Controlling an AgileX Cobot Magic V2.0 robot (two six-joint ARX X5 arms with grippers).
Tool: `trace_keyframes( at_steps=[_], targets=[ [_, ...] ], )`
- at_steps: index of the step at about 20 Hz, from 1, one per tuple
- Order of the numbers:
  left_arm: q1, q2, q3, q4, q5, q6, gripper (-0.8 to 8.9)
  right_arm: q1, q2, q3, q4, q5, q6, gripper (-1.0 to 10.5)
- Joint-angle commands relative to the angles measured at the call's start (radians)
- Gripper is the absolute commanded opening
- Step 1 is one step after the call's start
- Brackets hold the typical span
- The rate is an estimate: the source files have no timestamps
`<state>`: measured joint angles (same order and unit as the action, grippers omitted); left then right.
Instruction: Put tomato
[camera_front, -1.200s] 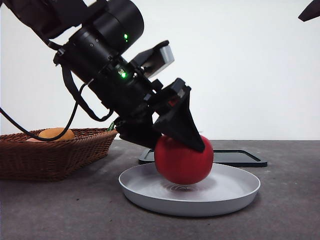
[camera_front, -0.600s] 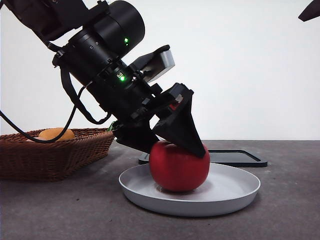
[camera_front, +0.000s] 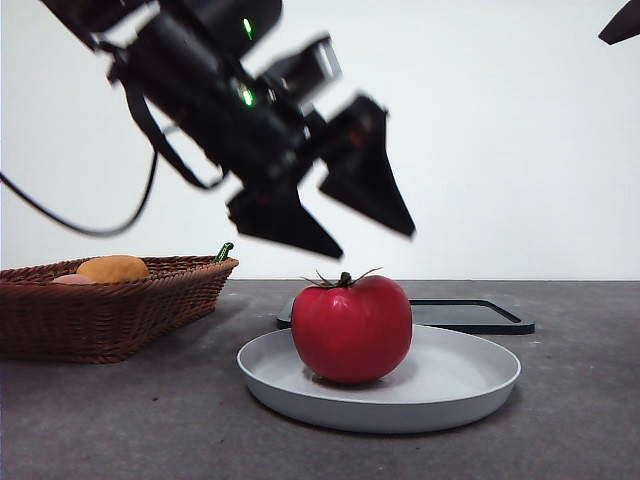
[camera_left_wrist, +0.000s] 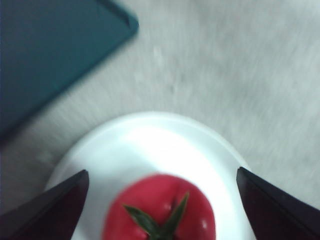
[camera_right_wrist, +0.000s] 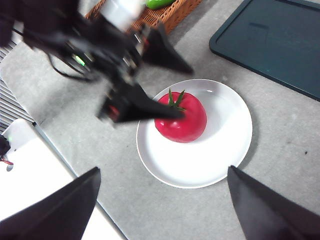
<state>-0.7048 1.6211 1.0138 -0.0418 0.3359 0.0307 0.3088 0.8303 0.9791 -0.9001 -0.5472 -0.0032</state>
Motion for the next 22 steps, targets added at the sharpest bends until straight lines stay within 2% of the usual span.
trace_keyframes(
  at_steps=[1,5,9,12,15,18,22],
  targets=[
    [0.032,-0.068,0.025,-0.022,-0.003,-0.011,4.77,0.006,0.007,0.018,0.008,-0.002,-0.004,4.0],
    [0.142,-0.237,0.025,-0.098,-0.003,-0.021,4.77,0.006,0.007,0.018,0.009,-0.002,-0.004,4.0],
    [0.286,-0.394,0.025,-0.241,-0.002,-0.018,4.74,0.006,0.008,0.018,0.011,0.003,-0.005,4.0],
    [0.401,-0.483,0.025,-0.39,0.031,0.036,4.69,0.006,0.008,0.018,0.026,0.007,-0.005,4.0],
    [0.499,-0.546,0.025,-0.556,0.1,0.076,4.69,0.006,0.014,0.018,0.04,0.032,-0.005,4.0],
    [0.517,-0.585,0.025,-0.725,0.182,0.11,4.69,0.006,0.032,0.018,0.048,0.032,-0.005,4.0],
    [0.495,-0.607,0.025,-0.905,0.407,0.143,4.69,0.006,0.069,0.018,0.058,0.031,-0.005,4.0]
  ],
)
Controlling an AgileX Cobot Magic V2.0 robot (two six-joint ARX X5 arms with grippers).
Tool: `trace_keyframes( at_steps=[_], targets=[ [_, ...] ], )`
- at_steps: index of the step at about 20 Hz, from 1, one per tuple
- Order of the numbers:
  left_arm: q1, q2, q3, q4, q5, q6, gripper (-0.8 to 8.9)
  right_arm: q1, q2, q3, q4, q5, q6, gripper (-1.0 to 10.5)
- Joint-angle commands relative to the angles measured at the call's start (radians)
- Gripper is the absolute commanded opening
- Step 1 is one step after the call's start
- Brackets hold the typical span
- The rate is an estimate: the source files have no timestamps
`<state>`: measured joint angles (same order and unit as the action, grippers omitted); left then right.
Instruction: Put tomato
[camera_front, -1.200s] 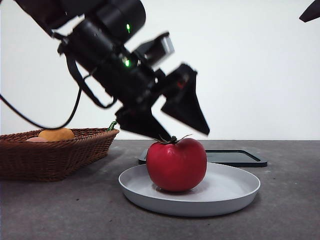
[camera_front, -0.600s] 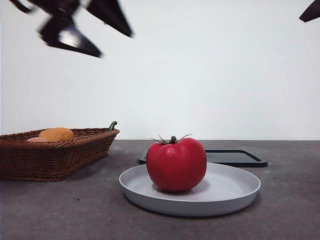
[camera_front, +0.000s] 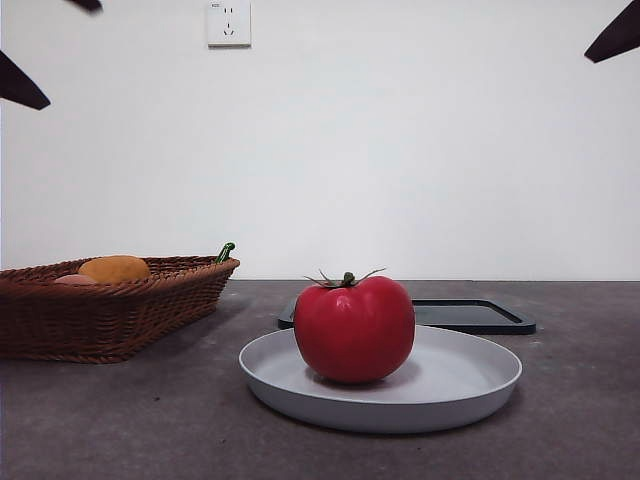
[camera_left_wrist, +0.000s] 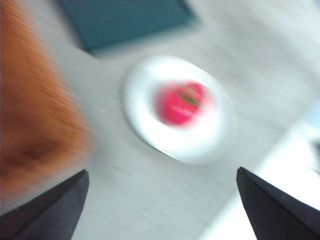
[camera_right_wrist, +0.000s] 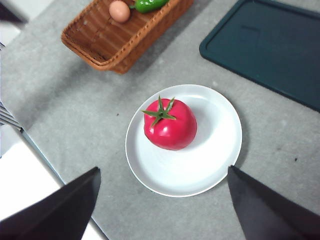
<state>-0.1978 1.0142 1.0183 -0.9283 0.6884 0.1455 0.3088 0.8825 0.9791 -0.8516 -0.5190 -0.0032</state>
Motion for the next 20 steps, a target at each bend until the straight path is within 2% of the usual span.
trace_keyframes(
  at_steps=[1,8,14,20],
  targets=[
    [-0.021,-0.003,0.02,-0.031,0.065,0.029,4.68,0.006,0.024,0.018,0.01,0.003,-0.005,4.0],
    [-0.035,-0.008,0.02,-0.039,0.065,0.037,4.68,0.02,0.053,0.018,0.013,-0.001,-0.004,4.0],
    [-0.035,-0.008,0.02,-0.021,0.065,0.037,4.68,0.131,0.133,0.018,0.091,0.005,-0.003,4.1],
    [-0.035,-0.008,0.02,-0.021,0.065,0.037,4.68,0.245,0.317,0.018,0.238,0.126,-0.004,4.4]
  ],
)
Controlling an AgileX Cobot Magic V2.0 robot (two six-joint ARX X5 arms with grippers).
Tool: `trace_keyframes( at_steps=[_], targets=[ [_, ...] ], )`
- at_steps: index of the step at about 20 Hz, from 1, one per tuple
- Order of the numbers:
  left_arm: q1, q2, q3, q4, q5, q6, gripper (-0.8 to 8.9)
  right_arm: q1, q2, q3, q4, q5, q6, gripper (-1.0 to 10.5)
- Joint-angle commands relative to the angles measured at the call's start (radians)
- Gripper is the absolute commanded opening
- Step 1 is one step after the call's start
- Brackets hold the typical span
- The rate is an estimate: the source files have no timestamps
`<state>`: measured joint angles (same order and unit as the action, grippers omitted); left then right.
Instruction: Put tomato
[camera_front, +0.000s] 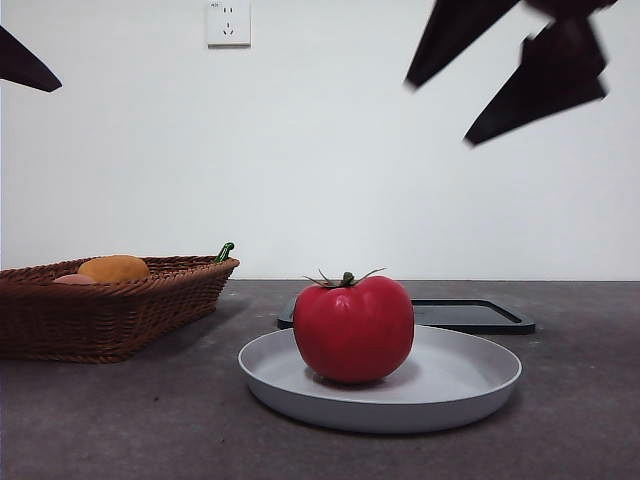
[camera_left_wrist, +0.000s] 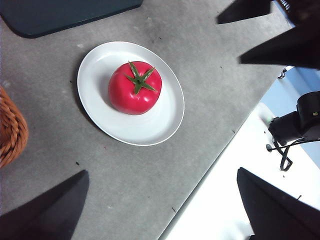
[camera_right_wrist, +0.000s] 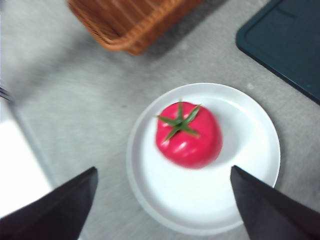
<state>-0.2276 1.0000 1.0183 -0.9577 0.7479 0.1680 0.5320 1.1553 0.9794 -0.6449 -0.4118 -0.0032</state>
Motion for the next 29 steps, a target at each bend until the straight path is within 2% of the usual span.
trace_keyframes(
  at_steps=[1,8,15,29],
  targets=[
    [-0.005,0.006,0.02,0.008,0.005,0.014,4.68,0.036,0.076,0.018,0.054,0.024,-0.004,4.4],
    [-0.005,0.006,0.02,0.008,0.006,0.014,4.68,0.105,0.262,0.018,0.214,0.127,-0.004,4.7],
    [-0.005,0.006,0.02,0.008,0.005,0.014,4.68,0.148,0.389,0.018,0.305,0.189,-0.004,4.9],
    [-0.005,0.006,0.02,0.011,0.005,0.014,4.68,0.169,0.525,0.018,0.357,0.216,0.023,5.0]
  ],
)
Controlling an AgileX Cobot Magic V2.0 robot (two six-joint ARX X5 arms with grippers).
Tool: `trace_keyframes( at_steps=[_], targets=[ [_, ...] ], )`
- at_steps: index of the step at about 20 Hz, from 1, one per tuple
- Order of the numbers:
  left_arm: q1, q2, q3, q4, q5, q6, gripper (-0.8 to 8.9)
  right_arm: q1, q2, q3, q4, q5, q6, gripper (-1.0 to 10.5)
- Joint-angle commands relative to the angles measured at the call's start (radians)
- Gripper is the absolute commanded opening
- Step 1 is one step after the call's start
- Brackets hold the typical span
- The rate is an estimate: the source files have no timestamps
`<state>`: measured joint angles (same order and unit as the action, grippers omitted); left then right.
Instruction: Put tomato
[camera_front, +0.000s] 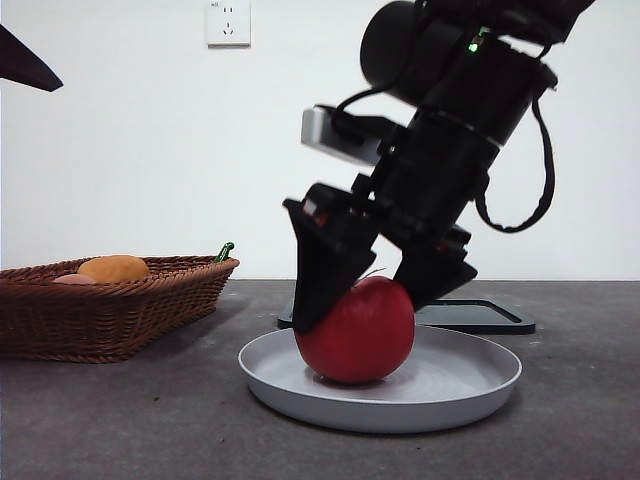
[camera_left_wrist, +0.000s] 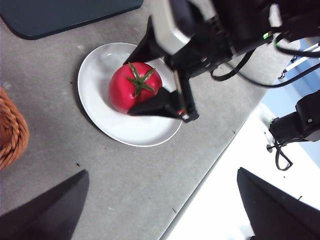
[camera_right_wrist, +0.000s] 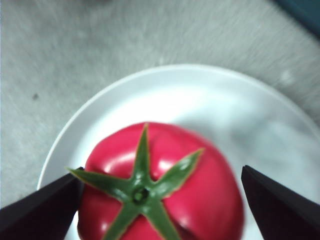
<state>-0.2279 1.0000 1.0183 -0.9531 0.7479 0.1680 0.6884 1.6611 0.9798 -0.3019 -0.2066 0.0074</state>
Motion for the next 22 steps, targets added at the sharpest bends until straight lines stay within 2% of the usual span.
trace_keyframes(
  at_steps=[1,3,5,7,11,15,18,22],
  targets=[
    [-0.005,0.006,0.02,0.007,0.005,0.014,4.68,0.015,0.019,0.017,0.014,0.025,0.012,5.0],
    [-0.005,0.006,0.02,0.007,0.005,0.014,4.68,0.016,0.019,0.017,0.01,0.032,0.012,4.7],
    [-0.005,0.006,0.02,0.007,0.005,0.014,4.68,0.016,0.019,0.017,-0.001,0.032,0.012,3.1],
    [-0.005,0.006,0.02,0.007,0.005,0.014,4.68,0.016,0.019,0.017,-0.002,0.023,0.012,2.3],
    [-0.005,0.006,0.02,0.007,0.005,0.014,4.68,0.016,-0.015,0.03,0.002,0.024,0.012,2.2],
    [-0.005,0.006,0.02,0.007,0.005,0.014,4.68,-0.004,-0.073,0.122,-0.002,0.034,0.01,2.2],
    [-0.005,0.006,0.02,0.007,0.005,0.014,4.68,-0.063,-0.071,0.224,-0.027,0.06,0.007,2.2],
    [-0.005,0.006,0.02,0.007,0.005,0.014,4.68,-0.173,-0.033,0.324,-0.024,0.051,-0.007,2.2]
  ],
)
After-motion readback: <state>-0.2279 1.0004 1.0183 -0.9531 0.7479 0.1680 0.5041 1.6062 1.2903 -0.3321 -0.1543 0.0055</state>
